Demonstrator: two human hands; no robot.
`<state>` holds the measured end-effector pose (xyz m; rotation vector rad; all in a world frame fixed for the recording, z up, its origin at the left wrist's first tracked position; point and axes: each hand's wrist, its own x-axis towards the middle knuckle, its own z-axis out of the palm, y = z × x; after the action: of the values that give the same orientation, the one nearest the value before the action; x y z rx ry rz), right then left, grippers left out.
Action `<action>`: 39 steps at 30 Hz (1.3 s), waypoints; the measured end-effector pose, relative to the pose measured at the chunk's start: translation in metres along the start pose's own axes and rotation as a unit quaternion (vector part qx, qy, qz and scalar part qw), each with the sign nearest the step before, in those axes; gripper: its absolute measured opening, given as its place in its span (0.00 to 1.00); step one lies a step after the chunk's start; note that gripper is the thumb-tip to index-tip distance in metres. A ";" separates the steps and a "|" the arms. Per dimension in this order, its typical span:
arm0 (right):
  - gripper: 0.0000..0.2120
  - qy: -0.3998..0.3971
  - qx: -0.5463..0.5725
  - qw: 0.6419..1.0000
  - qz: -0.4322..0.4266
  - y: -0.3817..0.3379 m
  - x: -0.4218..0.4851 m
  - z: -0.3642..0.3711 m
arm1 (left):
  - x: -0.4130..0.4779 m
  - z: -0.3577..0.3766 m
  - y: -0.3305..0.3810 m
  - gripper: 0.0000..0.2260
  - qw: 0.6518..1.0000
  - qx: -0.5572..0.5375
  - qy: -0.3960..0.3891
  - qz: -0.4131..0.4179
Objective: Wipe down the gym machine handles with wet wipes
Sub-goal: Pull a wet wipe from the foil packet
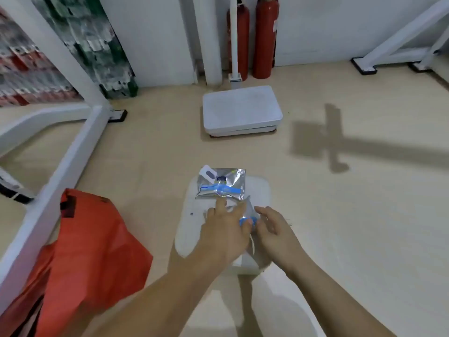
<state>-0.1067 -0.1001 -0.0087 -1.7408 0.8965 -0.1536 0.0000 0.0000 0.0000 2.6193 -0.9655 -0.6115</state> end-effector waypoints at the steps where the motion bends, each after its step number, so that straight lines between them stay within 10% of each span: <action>1: 0.15 -0.005 -0.030 0.999 -0.024 0.006 0.008 0.007 | 0.002 0.005 -0.003 0.19 1.000 0.016 0.006 0.006; 9: 0.06 0.055 -0.031 0.997 0.035 0.014 0.030 0.015 | 0.011 0.009 -0.021 0.04 0.991 -0.101 0.082 -0.020; 16: 0.25 0.027 0.106 0.987 0.118 0.025 0.036 0.022 | 0.022 -0.003 -0.046 0.13 0.963 -0.255 0.082 -0.038; 39: 0.28 -0.088 0.077 0.993 0.026 0.034 0.025 0.017 | 0.026 0.030 -0.014 0.08 0.994 0.008 0.081 -0.077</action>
<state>-0.0967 -0.1059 -0.0529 -1.5613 0.7793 -0.0332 0.0114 -0.0105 -0.0389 2.7263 -0.7292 -0.4192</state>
